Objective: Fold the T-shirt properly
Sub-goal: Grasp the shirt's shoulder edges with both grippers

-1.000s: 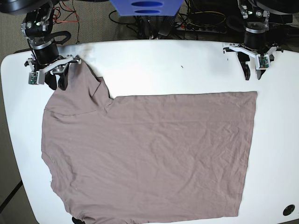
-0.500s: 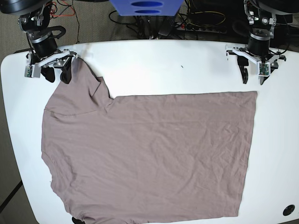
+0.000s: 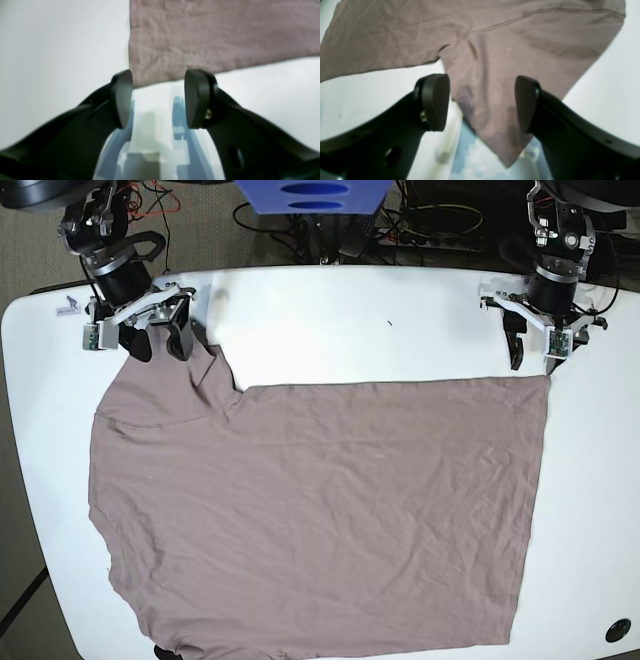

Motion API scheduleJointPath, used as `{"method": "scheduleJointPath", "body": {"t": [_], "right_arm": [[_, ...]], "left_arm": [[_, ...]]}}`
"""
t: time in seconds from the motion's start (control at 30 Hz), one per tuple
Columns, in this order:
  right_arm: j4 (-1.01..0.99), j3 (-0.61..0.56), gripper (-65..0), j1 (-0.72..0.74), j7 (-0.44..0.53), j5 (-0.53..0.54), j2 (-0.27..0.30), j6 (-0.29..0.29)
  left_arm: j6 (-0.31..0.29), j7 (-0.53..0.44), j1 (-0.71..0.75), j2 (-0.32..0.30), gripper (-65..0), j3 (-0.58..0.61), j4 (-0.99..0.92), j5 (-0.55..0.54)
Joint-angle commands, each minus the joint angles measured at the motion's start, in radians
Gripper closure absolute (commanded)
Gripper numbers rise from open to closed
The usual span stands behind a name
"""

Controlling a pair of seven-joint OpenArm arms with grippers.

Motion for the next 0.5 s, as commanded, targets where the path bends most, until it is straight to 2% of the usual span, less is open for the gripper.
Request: {"method": "scheduleJointPath", "body": {"t": [0.0, 0.03, 0.1, 0.17, 0.37, 0.47], "right_arm": [[0.020, 0.008, -40.0, 0.007, 0.005, 0.021, 0.002, 0.019], [0.020, 0.009, -39.9, 0.012, -0.002, 0.022, 0.002, 0.020], [0.038, 0.012, -39.9, 0.040, -0.119, 0.044, 0.005, 0.013], [0.042, 0.012, -39.9, 0.048, -0.157, 0.052, 0.006, 0.011], [0.048, 0.012, -40.0, 0.061, -0.234, 0.073, 0.011, 0.011], [0.029, 0.027, -40.6, 0.048, -0.230, 0.084, 0.018, 0.012]], "left_arm": [[0.008, -0.033, 0.007, -0.011, -30.0, -0.003, 0.014, 0.002], [0.007, -0.037, 0.007, -0.012, -29.9, -0.002, 0.013, 0.002], [-0.005, -0.066, -0.003, -0.012, -29.8, 0.000, 0.022, 0.003], [-0.008, -0.074, -0.005, -0.013, -29.7, 0.000, 0.019, 0.005], [-0.002, -0.090, -0.014, -0.017, -29.9, -0.001, -0.005, 0.000], [0.014, -0.086, -0.039, -0.020, -31.0, -0.006, -0.061, -0.052]]}}
